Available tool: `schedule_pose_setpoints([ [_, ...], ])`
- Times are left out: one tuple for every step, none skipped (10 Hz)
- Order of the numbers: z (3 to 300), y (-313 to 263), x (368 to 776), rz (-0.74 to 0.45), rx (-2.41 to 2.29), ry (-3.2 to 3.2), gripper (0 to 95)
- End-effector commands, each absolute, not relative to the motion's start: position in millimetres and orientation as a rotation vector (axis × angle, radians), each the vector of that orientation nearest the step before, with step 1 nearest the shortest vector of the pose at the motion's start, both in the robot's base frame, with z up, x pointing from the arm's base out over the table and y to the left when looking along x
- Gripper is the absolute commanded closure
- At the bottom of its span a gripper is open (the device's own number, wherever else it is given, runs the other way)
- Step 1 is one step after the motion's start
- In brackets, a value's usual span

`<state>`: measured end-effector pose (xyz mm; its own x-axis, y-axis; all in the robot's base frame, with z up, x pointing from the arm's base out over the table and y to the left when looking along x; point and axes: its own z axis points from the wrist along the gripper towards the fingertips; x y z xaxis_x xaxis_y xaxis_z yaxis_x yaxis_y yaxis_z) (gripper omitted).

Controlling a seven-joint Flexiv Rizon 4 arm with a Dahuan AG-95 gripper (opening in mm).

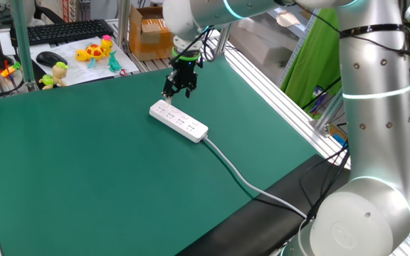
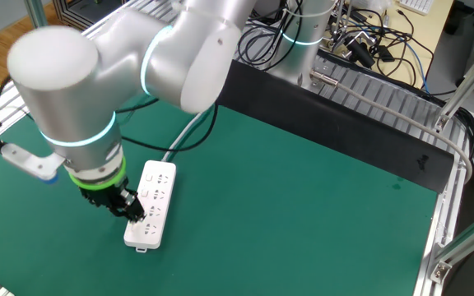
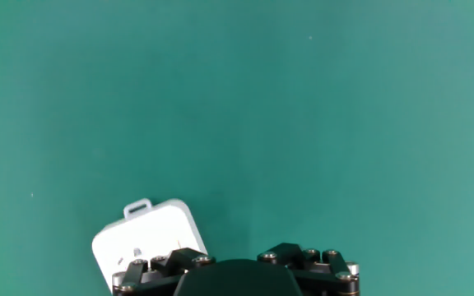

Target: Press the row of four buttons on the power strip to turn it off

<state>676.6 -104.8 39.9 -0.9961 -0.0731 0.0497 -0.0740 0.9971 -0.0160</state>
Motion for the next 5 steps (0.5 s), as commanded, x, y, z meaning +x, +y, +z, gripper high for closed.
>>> schedule_pose_setpoints([
  [52,-106,668,0.026,0.095,-3.095,19.0],
  [63,-105,661,0.022,0.064,-3.101,19.0],
  [74,-101,654,0.022,0.013,-3.131,19.0],
  [82,-95,649,0.023,-0.026,-3.148,19.0],
  [89,-89,644,0.021,-0.073,-3.171,19.0],
])
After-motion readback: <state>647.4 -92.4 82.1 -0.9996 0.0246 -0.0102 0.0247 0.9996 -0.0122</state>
